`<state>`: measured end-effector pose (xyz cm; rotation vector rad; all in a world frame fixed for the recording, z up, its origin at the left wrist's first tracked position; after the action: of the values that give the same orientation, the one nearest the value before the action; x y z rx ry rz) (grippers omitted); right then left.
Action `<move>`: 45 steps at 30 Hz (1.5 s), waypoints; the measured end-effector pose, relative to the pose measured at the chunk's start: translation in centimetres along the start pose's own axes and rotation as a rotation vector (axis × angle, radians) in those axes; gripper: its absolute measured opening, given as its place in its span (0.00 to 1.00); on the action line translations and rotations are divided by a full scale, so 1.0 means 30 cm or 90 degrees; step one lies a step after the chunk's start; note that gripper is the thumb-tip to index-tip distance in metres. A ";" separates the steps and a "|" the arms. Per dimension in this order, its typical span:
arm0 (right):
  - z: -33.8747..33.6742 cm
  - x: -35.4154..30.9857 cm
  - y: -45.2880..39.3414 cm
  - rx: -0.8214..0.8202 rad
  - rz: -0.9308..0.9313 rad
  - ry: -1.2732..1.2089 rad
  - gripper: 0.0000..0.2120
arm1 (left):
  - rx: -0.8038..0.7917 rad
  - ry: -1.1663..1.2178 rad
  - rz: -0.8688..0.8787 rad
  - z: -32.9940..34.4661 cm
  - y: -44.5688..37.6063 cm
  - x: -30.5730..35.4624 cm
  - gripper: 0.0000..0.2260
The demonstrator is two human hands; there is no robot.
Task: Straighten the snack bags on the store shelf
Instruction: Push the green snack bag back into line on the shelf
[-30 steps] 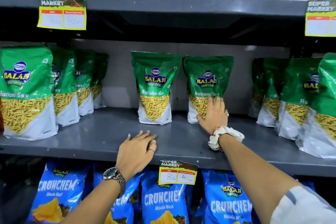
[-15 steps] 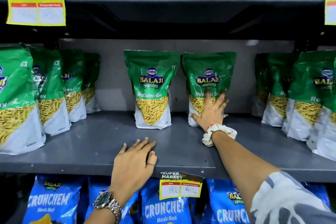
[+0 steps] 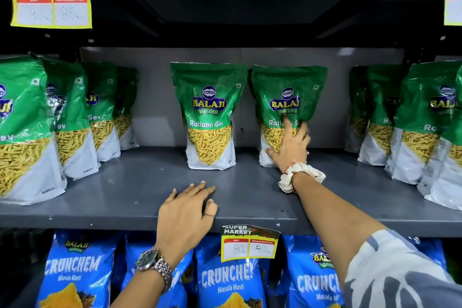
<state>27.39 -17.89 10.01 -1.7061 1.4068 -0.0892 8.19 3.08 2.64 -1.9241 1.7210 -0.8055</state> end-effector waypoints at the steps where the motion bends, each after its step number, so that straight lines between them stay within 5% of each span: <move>1: -0.013 0.003 0.007 0.002 -0.001 -0.002 0.45 | 0.002 0.000 -0.002 -0.001 0.001 0.000 0.22; 20: -0.279 -0.017 0.274 0.050 -0.019 -0.058 0.48 | -0.040 0.008 -0.011 0.011 0.001 -0.002 0.30; 45: -0.402 -0.013 0.405 0.076 -0.033 -0.065 0.49 | -0.066 0.009 -0.003 0.008 0.003 0.003 0.24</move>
<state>11.40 -23.95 9.38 -1.6268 1.2576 -0.1108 8.29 2.98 2.43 -1.9943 1.8009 -0.7468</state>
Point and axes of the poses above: each hand's wrist, its own y-axis away from the middle knuckle, its own z-axis out of the palm, x = y × z, the point moved 10 cm from there along -y, towards the middle knuckle, and after that the axes turned 2 degrees about -y, right-handed, at the moved point
